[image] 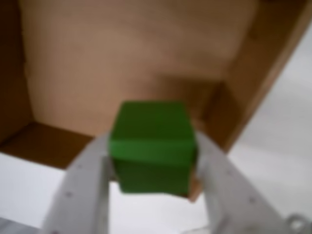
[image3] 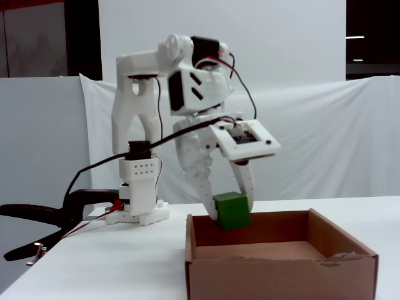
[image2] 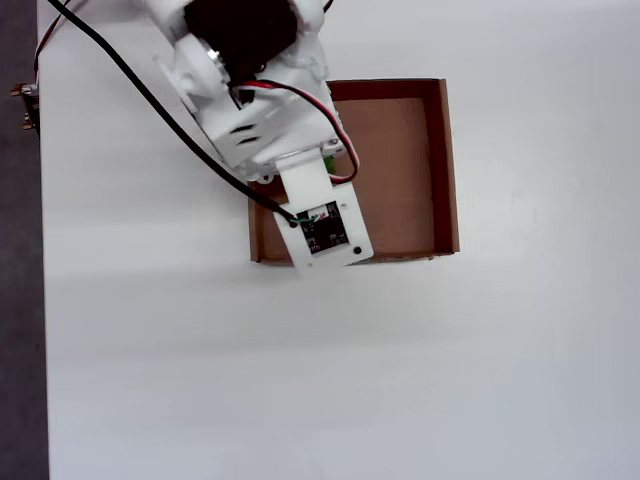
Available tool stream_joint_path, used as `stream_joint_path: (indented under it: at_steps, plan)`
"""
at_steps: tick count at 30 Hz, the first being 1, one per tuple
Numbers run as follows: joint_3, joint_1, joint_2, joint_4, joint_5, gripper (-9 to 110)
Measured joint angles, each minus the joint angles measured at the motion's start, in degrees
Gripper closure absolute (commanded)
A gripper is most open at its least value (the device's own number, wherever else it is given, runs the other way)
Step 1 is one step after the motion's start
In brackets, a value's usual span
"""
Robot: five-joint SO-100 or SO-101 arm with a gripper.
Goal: Grasp a green cube and put it in a box.
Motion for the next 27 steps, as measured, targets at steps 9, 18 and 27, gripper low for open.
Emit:
stream_joint_path:
  at_steps: [9,18,27]
  plan:
    - [6.24,-0.53,0.0,-6.68,0.35,85]
    - [12.3,-1.32,-2.02,-14.24,0.35,85]
    - [14.06,-1.49,-2.02,-16.7,0.35,81]
